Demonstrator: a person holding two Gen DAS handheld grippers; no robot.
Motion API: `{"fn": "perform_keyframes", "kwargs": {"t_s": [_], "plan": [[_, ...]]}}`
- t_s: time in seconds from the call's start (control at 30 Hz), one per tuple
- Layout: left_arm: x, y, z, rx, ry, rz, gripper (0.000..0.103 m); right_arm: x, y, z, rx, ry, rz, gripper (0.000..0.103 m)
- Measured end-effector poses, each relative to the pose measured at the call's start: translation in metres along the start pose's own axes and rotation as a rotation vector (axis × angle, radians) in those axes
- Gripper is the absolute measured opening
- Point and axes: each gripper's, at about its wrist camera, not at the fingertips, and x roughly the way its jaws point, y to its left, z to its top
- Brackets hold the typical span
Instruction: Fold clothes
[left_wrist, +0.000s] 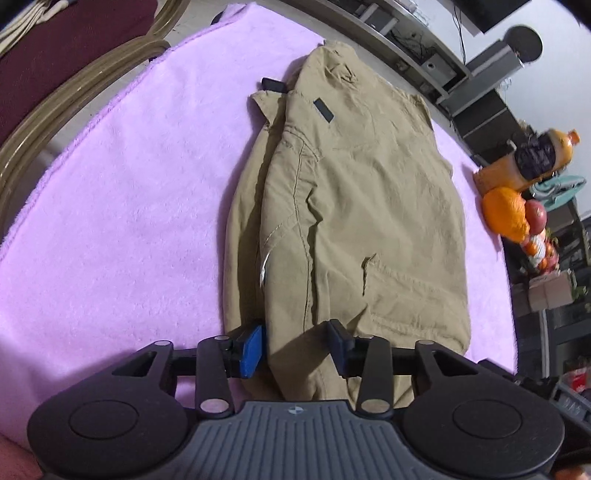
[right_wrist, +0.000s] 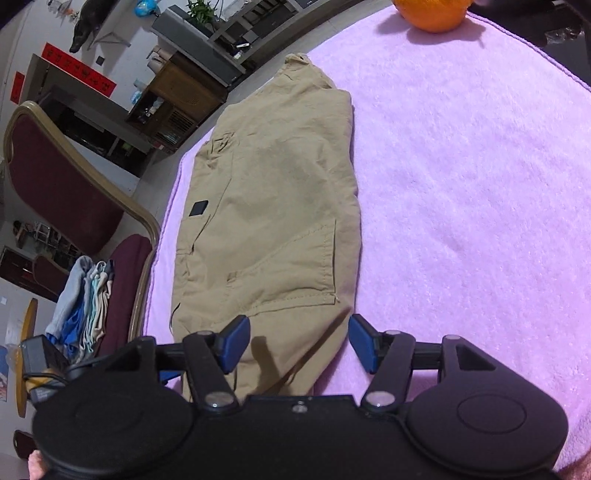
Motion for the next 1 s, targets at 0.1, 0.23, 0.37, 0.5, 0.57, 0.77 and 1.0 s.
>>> {"fn": "perform_keyframes", "kwargs": {"t_s": [0.1, 0.23, 0.37, 0.5, 0.57, 0.77, 1.0], "plan": [[-0.009, -0.009, -0.005, 0.061, -0.072, 0.017, 0.003, 0.000, 0.000, -0.001, -0.005, -0.009, -0.012, 0.058], [-0.029, -0.043, -0.020, 0.278, -0.230, 0.083, 0.001, -0.002, -0.006, 0.000, 0.009, -0.036, -0.041, 0.058], [-0.050, -0.069, -0.039, 0.457, -0.390, 0.120, 0.000, -0.003, -0.014, 0.001, 0.029, -0.054, -0.078, 0.058], [-0.059, -0.049, -0.031, 0.348, -0.386, 0.123, 0.000, -0.006, -0.021, 0.003, 0.042, -0.071, -0.098, 0.058], [-0.051, -0.034, -0.023, 0.263, -0.334, 0.159, 0.001, -0.007, -0.023, 0.003, 0.050, -0.074, -0.099, 0.058], [-0.019, -0.016, -0.011, 0.205, -0.190, 0.314, 0.004, -0.001, -0.020, 0.005, 0.020, -0.045, -0.096, 0.059], [-0.040, 0.006, -0.018, 0.082, -0.141, 0.188, 0.059, -0.004, -0.021, 0.003, 0.032, 0.016, 0.016, 0.073]]}}
